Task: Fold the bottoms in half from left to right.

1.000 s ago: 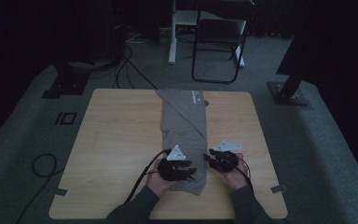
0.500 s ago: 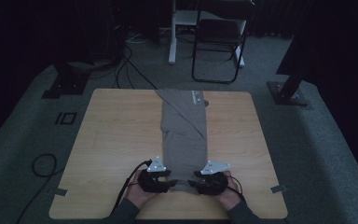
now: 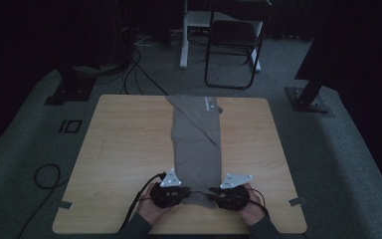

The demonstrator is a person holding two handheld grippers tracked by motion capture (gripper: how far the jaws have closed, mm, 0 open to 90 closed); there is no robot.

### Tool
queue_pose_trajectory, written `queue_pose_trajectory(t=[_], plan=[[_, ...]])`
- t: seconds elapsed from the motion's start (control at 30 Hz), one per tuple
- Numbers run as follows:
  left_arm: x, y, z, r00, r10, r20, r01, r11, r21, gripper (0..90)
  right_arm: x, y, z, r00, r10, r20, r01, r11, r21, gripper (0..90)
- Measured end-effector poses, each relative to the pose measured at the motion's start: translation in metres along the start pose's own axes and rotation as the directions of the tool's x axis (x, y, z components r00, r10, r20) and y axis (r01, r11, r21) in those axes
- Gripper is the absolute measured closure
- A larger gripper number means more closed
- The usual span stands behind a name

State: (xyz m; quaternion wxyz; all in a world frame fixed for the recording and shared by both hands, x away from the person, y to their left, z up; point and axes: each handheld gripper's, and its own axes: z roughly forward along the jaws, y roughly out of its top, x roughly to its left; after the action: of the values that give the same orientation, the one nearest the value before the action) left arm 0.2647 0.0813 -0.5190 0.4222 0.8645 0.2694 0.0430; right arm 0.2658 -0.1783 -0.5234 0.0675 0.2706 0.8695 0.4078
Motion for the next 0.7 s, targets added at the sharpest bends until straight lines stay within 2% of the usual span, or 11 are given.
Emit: queue_pose_trajectory(t=[0.13,0.23,0.4,0.43,0.47,0.53,0.57,0.6,0.63,0.67,0.7], plan=[[-0.007,-0.004,0.003,0.9994,0.019,0.028,-0.020,0.9993,0.031,76.9,0.005,-0.012,-0.005,0.9994,-0.013,-0.031,0.014,0.999,0.035,71.7],[-0.003,-0.005,0.001,0.9990,0.006,0.044,-0.007,0.9999,0.015,63.7,0.004,-0.016,-0.004,0.9990,-0.017,-0.042,0.019,0.998,0.060,64.2],[0.013,0.001,-0.010,0.9993,-0.029,0.026,0.030,0.9985,-0.045,55.5,-0.006,-0.010,-0.010,0.9982,0.031,-0.052,-0.031,0.999,-0.014,49.7],[0.024,0.005,-0.014,0.9991,-0.037,-0.021,0.035,0.9972,-0.065,55.5,-0.015,-0.003,-0.015,0.9981,0.058,-0.021,-0.059,0.997,-0.059,48.3],[0.024,0.005,-0.014,0.9991,-0.037,-0.021,0.035,0.9972,-0.065,55.2,-0.015,-0.003,-0.015,0.9981,0.058,-0.021,-0.059,0.997,-0.059,48.3],[0.047,0.010,-0.013,0.9906,-0.062,-0.122,0.053,0.9955,-0.079,55.0,-0.030,0.007,-0.013,0.9954,0.074,0.060,-0.069,0.994,-0.087,47.4],[0.047,0.010,-0.013,0.9906,-0.062,-0.122,0.053,0.9955,-0.079,55.1,-0.030,0.007,-0.013,0.9954,0.074,0.060,-0.069,0.994,-0.087,47.4],[0.062,0.013,-0.007,0.9798,-0.086,-0.180,0.071,0.9934,-0.090,55.0,-0.045,0.014,-0.005,0.9882,0.100,0.116,-0.089,0.991,-0.097,47.4],[0.062,0.013,-0.007,0.9798,-0.086,-0.180,0.071,0.9934,-0.090,55.0,-0.051,0.016,-0.002,0.9847,0.108,0.137,-0.094,0.991,-0.099,47.4],[0.078,0.016,-0.001,0.9705,-0.114,-0.213,0.095,0.9908,-0.097,55.1,-0.059,0.019,0.005,0.9783,0.121,0.169,-0.105,0.990,-0.098,47.6],[0.078,0.016,-0.001,0.9705,-0.114,-0.213,0.095,0.9908,-0.097,55.0,-0.059,0.019,0.005,0.9783,0.121,0.169,-0.105,0.990,-0.098,47.6]])
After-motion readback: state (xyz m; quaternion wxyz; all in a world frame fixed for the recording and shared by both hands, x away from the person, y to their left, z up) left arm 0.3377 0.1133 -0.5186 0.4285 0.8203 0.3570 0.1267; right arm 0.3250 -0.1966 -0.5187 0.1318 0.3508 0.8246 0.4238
